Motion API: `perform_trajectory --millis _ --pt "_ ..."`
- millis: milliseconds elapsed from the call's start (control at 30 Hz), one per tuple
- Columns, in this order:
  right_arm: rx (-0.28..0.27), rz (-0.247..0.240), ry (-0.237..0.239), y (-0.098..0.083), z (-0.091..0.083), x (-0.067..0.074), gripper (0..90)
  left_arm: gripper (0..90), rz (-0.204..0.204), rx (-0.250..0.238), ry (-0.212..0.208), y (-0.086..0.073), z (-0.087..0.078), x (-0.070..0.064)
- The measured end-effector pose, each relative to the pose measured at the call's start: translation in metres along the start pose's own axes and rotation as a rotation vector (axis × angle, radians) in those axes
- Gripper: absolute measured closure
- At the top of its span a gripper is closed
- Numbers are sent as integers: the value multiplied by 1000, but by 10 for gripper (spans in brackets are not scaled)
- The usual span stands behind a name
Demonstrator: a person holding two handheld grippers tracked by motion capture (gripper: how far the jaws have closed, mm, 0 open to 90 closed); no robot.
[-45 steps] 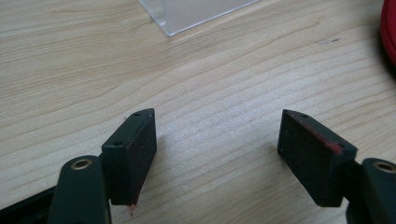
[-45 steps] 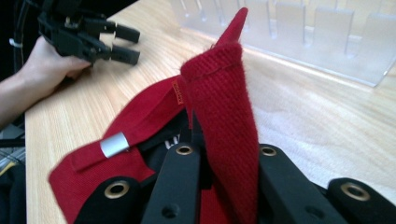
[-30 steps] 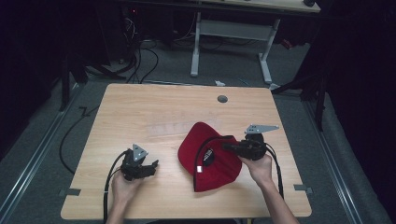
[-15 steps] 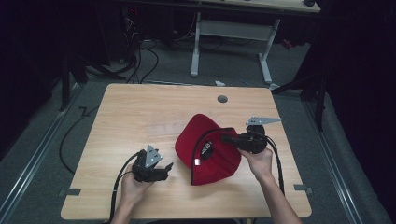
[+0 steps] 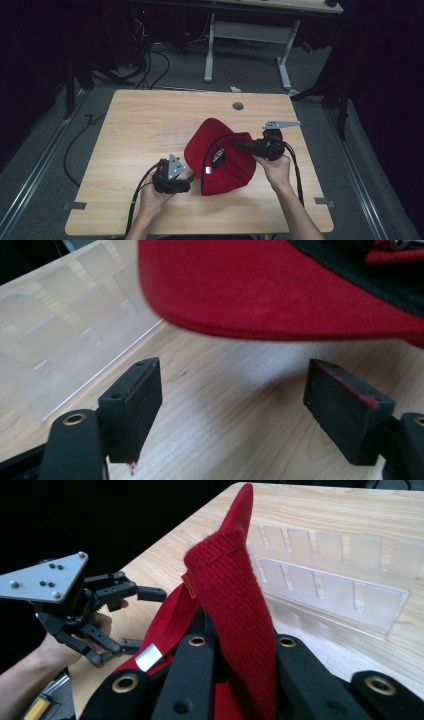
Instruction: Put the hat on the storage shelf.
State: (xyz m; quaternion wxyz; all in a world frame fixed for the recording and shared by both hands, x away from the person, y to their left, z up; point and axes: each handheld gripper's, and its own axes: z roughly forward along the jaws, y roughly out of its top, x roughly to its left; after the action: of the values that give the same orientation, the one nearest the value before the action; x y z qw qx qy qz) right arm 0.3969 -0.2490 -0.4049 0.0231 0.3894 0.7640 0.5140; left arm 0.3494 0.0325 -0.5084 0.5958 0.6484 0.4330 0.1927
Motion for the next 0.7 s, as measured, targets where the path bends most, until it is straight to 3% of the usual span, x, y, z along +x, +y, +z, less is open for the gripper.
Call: perform_trajectory --millis 333,533,700 --pt "11 4 -18 5 4 3 858 221 -4 -42 2 8 4 -5" --pt "46 3 -47 1 8 1 857 223 41 -40 5 6 2 -7" --pt "68 10 -54 -1 10 0 857 226 50 -41 10 5 2 -8"
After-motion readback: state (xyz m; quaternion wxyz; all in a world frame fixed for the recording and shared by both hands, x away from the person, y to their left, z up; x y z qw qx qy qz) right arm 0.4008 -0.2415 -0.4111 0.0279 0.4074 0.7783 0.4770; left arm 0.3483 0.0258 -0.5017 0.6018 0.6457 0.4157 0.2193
